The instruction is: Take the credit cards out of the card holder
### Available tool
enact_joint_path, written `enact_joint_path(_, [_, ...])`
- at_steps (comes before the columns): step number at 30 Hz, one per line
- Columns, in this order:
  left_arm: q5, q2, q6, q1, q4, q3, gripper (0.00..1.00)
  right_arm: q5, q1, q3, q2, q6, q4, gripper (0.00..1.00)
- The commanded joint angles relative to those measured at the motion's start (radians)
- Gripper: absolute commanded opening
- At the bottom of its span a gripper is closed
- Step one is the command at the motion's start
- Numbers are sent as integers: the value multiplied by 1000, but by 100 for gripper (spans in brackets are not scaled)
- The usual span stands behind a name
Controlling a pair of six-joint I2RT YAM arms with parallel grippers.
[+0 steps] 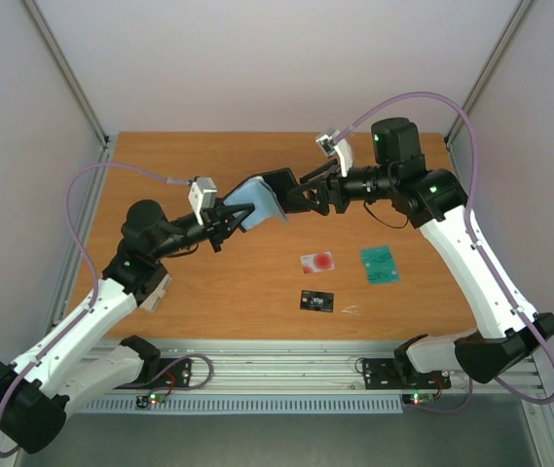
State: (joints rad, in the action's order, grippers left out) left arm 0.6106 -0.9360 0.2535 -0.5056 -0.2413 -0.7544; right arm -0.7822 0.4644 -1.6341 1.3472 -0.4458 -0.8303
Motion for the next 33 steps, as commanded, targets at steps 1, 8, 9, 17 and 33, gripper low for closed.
enact_joint_path(1, [16, 6, -15, -2, -58, -63, 0, -58, -6, -2, 22, 42, 37, 64])
enact_joint_path(8, [-132, 0, 30, -14, 71, -100, 0, -8, 43, 45, 14, 71, 83, 69])
enact_joint_path(9, [-160, -2, 36, -16, 90, -109, 0, 41, 70, 56, 8, 72, 88, 74])
enact_joint_path(17, [-220, -12, 95, -27, 140, -110, 0, 414, 201, 132, -45, 132, 199, 98])
enact_joint_path(33, [-118, 14, 100, -27, 57, -75, 0, 627, 269, 60, 2, 86, 168, 9])
